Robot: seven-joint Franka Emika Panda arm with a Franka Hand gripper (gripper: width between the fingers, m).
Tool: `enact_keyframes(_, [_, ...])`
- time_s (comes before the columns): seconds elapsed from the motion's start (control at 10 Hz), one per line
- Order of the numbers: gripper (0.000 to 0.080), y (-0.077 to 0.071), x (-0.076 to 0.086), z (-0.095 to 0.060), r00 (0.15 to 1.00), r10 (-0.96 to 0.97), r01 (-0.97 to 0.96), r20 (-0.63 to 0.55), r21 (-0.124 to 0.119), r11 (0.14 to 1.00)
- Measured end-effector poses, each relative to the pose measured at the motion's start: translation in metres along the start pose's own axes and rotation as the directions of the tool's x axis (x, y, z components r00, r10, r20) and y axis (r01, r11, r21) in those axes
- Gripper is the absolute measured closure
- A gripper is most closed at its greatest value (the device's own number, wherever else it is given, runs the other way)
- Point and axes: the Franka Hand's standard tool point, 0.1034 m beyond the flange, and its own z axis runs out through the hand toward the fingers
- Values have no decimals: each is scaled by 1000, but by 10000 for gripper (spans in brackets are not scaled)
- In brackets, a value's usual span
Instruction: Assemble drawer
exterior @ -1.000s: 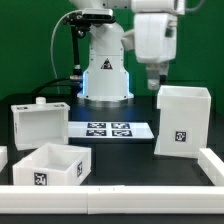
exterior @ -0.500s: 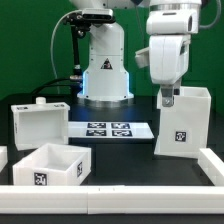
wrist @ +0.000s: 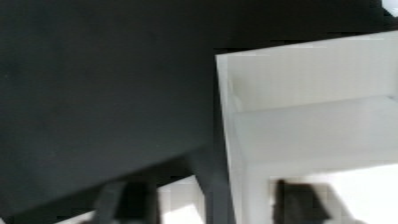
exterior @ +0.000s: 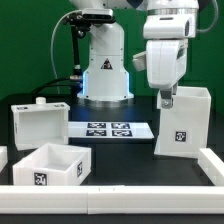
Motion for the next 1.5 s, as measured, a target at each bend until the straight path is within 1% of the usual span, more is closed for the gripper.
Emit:
enact_keyframes(0.1, [670,0,0,0,1000,0,0,0,0,1000])
enact_keyframes(0.2, [765,3,-5,0,1000,-27,27,4,6,1000])
enact_keyframes(0.3, [765,22,-20,-3,994,-107,106,15,24,994])
enact_keyframes(0.4, [766,44,-29,-4,994,-105,104,21,36,994])
enact_keyframes(0.5, [766,62,-27,-5,993,-119,118,19,42,992])
enact_keyframes(0.6, [766,80,-20,-7,992,-129,128,17,46,991])
enact_keyframes(0.7, [766,94,-13,-9,988,-153,152,9,37,988])
enact_keyframes(0.8, [766,98,-8,-11,986,-166,166,2,29,986])
enact_keyframes(1.1, [766,97,-11,-8,987,-163,162,4,34,986])
enact_keyframes(1.2, [766,101,-9,-6,979,-203,202,3,42,978])
enact_keyframes(1.3, [765,121,1,-4,969,-248,248,-6,49,967])
enact_keyframes(1.4, [765,143,19,-3,964,-264,265,-16,45,963])
enact_keyframes(1.5, [765,161,37,-2,958,-285,286,-21,29,958])
